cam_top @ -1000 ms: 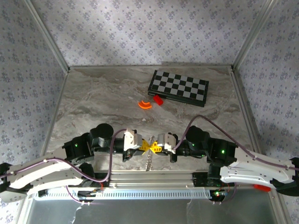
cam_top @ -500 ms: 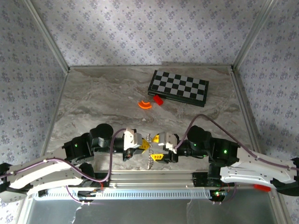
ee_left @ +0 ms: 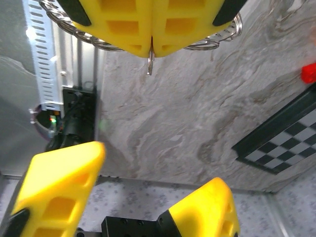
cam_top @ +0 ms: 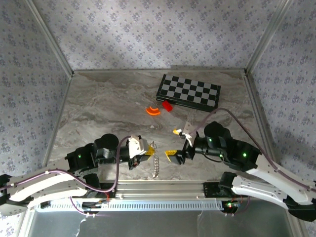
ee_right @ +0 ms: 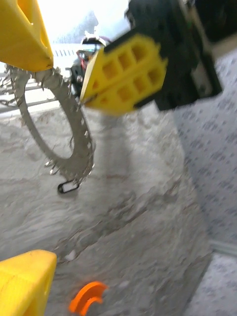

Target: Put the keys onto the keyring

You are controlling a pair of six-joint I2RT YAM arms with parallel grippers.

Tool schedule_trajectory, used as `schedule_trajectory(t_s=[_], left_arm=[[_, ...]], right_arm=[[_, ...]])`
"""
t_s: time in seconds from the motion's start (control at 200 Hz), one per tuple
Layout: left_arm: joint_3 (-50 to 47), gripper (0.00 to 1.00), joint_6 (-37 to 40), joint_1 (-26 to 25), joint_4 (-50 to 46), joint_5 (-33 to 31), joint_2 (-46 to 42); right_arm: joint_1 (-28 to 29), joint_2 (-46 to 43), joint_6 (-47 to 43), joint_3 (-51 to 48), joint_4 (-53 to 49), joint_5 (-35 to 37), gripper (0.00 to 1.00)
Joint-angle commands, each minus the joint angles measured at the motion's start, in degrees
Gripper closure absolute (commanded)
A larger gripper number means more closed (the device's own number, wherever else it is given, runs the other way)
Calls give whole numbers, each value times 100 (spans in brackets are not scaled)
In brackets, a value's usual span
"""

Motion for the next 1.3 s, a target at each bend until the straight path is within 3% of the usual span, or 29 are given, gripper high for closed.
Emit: schedule_trajectory(t_s=[0.0,0.4,0.815,1.119,1.299], left_arm=[[-2,100,-407,115,57,-502,-190],[-142,100,-962,911,-530,-1245,-888],[-313,100,-1115,1656,-659,-1432,-1026],[-96,100,-1084,2310,-795,-1264,-869],[-221,100,-1177,2789,-459,-692,-798]], right_arm=[[-471,318,487,110,-404,-383,3],[-1184,2044,360,122,170,-864,2],[-1321,4131,-444,437,1816,-2516,5],[-1445,5746,-1083,1156,2040,-3462,11],[-1494,6395,-1285,1538,1935,-3574,17]])
